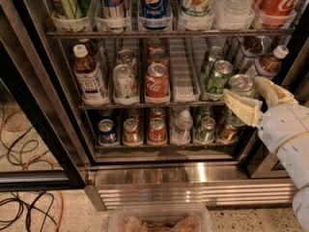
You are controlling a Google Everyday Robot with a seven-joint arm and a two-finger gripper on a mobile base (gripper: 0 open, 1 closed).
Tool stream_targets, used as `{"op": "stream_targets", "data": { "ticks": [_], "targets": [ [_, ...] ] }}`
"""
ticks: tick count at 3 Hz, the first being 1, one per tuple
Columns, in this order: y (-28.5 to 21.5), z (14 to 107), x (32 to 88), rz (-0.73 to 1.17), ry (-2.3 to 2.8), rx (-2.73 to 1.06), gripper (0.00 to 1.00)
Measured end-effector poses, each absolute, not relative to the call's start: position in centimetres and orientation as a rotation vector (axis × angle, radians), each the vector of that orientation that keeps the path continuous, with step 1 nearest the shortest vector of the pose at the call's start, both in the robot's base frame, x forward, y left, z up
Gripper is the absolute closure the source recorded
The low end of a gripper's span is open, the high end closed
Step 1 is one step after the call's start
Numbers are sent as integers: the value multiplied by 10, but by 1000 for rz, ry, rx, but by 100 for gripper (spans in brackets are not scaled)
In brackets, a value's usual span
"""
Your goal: Pick green can from middle shelf of fridge
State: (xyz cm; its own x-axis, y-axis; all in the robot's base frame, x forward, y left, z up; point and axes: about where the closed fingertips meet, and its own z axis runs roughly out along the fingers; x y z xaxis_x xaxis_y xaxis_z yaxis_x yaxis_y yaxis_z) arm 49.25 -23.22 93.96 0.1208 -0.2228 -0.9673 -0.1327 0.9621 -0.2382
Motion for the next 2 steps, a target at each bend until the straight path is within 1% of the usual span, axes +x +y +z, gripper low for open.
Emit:
{"op": "stream_targets", "data": {
  "ticks": [2],
  "targets": [
    [-200,933,468,47,1487,-464,100]
  ]
}}
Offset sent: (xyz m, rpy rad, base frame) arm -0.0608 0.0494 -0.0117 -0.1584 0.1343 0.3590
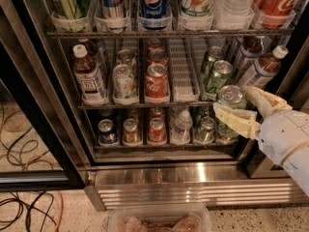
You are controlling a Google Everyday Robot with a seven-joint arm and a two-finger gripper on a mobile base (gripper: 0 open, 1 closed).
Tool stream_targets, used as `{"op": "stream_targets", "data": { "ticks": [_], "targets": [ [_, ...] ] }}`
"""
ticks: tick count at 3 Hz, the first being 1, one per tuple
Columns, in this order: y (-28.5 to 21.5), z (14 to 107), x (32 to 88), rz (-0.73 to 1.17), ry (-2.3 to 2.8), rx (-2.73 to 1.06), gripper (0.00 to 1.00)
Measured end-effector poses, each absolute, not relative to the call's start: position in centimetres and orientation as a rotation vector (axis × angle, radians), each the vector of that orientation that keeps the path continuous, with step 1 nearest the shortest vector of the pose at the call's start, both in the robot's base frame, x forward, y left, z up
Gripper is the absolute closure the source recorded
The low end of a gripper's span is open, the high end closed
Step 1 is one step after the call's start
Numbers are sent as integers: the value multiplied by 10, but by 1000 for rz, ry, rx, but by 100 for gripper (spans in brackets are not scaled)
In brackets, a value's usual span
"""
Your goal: Pick green can from middle shelf of fridge
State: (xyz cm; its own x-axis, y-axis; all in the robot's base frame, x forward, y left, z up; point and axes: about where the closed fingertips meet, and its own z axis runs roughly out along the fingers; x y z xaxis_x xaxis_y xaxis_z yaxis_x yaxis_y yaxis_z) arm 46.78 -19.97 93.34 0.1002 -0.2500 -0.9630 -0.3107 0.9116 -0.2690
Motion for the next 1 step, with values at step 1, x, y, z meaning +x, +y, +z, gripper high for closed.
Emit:
{"op": "stream_targets", "data": {
  "ticks": [1],
  "targets": [
    [-200,934,468,47,1486,-464,100]
  ]
}}
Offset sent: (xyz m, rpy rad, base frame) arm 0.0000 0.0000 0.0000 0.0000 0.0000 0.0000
